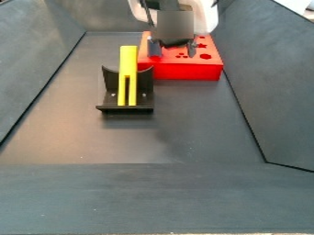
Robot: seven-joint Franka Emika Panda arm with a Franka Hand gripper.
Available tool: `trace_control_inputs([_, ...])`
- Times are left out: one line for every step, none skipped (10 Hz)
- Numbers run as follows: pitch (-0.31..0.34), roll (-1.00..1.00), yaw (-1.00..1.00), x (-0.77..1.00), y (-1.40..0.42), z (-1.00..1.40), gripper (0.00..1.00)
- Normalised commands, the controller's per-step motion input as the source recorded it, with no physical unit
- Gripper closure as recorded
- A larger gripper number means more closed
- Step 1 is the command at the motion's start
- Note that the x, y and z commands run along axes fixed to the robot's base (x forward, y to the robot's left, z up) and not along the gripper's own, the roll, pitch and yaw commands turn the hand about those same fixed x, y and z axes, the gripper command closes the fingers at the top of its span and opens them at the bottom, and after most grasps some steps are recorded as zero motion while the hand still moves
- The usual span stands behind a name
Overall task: Pick up the square-circle object. Move up. Rotate the square-circle object. Place the square-circle object on the fixture. Regrasp the square-circle object. Move to above the board. Insert the square-circle object.
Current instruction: Regrasp the square-circle object.
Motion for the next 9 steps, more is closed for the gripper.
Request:
trace_control_inputs([-0.365, 0.81, -1.00, -0.05, -0.02, 0.01, 0.00])
trace_control_inputs([-0.375, 0.81, -1.00, -0.05, -0.02, 0.01, 0.00])
trace_control_inputs([-0.388, 0.80, -1.00, -0.05, -0.01, 0.01, 0.00])
trace_control_inputs([-0.389, 0.80, -1.00, -0.04, -0.01, 0.00, 0.00])
trace_control_inputs([-0.384, 0.80, -1.00, -0.05, -0.01, 0.00, 0.00])
trace_control_inputs([-0.372, 0.79, -1.00, -0.05, -0.01, 0.00, 0.00])
trace_control_inputs([-0.348, 0.79, -1.00, -0.05, -0.01, 0.00, 0.00])
trace_control_inputs([-0.301, 0.79, -1.00, -0.05, -0.01, 0.00, 0.00])
trace_control_inputs([-0.253, 0.79, -1.00, -0.05, -0.01, -0.01, 0.00])
